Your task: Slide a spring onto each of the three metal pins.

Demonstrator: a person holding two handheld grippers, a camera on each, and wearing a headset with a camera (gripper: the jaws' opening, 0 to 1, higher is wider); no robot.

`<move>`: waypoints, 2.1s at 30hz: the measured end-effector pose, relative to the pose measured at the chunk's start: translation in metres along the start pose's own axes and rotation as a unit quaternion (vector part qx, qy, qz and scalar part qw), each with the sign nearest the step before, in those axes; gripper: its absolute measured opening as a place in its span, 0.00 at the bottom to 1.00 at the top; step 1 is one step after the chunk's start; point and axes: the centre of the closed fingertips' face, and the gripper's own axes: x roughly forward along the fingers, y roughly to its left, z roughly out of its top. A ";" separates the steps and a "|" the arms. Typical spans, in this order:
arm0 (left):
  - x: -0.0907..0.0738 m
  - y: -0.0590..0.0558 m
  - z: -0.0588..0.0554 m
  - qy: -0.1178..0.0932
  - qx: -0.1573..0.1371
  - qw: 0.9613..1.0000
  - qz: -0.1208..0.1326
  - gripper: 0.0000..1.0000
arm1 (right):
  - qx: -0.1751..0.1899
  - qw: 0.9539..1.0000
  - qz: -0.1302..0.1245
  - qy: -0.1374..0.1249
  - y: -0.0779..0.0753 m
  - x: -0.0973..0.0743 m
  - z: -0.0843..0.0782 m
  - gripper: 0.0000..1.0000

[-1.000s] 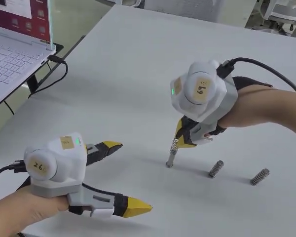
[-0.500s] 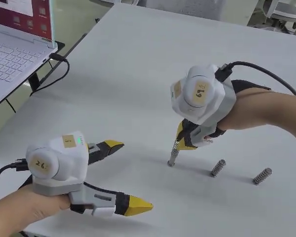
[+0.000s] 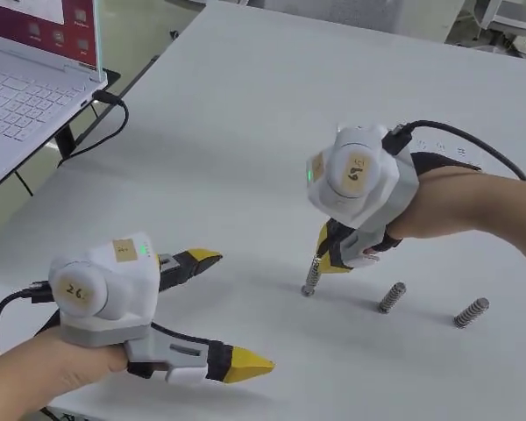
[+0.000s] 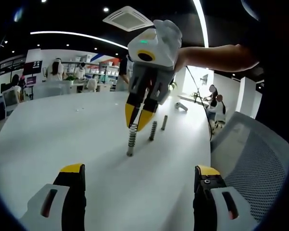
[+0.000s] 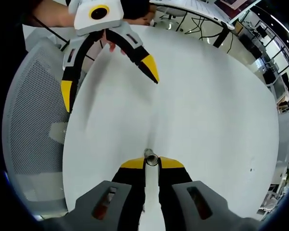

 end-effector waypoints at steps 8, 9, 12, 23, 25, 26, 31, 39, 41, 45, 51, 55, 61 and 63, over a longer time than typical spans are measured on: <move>0.001 0.000 0.000 0.001 -0.001 1.000 0.001 0.91 | 0.004 1.000 0.004 0.001 0.003 0.007 -0.003 0.06; 0.001 0.000 0.000 0.001 -0.001 1.000 0.001 0.91 | 0.004 1.000 0.005 0.001 0.003 0.008 -0.003 0.06; 0.001 0.000 0.001 0.000 0.000 1.000 0.000 0.91 | 0.008 1.000 0.007 0.001 0.005 0.012 -0.005 0.06; 0.001 -0.001 0.001 0.000 -0.001 1.000 0.000 0.90 | 0.020 1.000 0.011 -0.004 0.006 0.017 -0.004 0.06; 0.001 0.000 0.001 0.001 0.001 1.000 0.000 0.90 | 0.017 1.000 0.012 -0.005 0.008 0.019 -0.005 0.06; 0.001 -0.001 0.000 0.001 0.001 1.000 -0.001 0.90 | 0.015 1.000 0.011 -0.003 0.008 0.020 -0.006 0.06; 0.001 0.000 0.000 0.003 -0.001 1.000 0.000 0.90 | 0.016 1.000 0.008 -0.012 0.008 0.021 -0.005 0.07; 0.001 -0.001 0.000 0.006 0.002 1.000 -0.002 0.90 | 0.023 1.000 0.003 -0.018 0.005 0.020 -0.005 0.08; 0.001 0.000 0.001 0.007 0.003 1.000 -0.002 0.90 | 0.020 1.000 0.004 -0.018 0.006 0.020 -0.005 0.08; 0.000 0.001 0.003 0.006 0.003 1.000 -0.002 0.90 | 0.023 1.000 0.003 -0.021 0.005 0.020 -0.006 0.08; 0.000 0.001 0.003 0.007 0.004 1.000 -0.002 0.90 | 0.023 0.999 0.005 -0.025 0.007 0.020 -0.007 0.08; 0.000 0.000 0.002 0.007 0.005 1.000 -0.002 0.90 | 0.025 0.999 0.006 -0.032 0.007 0.020 -0.006 0.08; 0.000 0.000 0.002 0.009 0.004 1.000 -0.001 0.90 | 0.028 0.999 0.002 -0.041 0.005 0.019 -0.004 0.10; 0.000 0.000 0.003 0.010 0.006 1.000 0.000 0.90 | 0.029 0.999 0.002 -0.043 0.005 0.019 -0.004 0.10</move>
